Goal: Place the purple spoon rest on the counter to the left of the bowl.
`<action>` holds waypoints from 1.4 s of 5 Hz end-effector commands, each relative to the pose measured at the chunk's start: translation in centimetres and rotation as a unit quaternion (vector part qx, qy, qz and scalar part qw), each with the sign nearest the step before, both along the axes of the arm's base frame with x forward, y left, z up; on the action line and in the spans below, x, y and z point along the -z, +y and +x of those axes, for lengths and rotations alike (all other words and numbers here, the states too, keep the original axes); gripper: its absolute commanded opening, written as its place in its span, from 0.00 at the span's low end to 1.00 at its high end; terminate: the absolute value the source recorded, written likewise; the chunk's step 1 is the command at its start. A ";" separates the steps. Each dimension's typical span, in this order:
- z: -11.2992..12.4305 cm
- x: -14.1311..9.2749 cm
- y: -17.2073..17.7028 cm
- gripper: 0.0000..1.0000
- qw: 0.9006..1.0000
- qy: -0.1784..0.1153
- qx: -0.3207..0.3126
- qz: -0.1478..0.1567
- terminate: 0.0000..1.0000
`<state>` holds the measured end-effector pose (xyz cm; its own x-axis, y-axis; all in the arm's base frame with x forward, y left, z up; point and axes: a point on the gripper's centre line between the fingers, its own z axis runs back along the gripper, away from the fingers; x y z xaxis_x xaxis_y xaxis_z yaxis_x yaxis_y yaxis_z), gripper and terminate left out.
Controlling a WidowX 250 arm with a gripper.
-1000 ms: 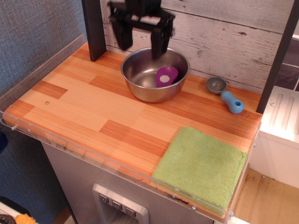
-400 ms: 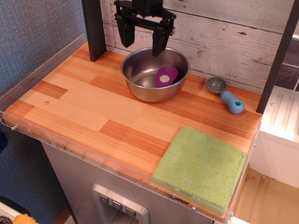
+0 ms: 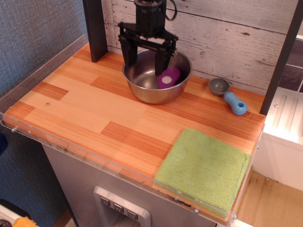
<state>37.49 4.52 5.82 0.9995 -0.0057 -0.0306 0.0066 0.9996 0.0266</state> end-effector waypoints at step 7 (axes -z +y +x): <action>2.5 1.9 -1.3 0.00 1.000 -0.017 -0.021 0.012 0.00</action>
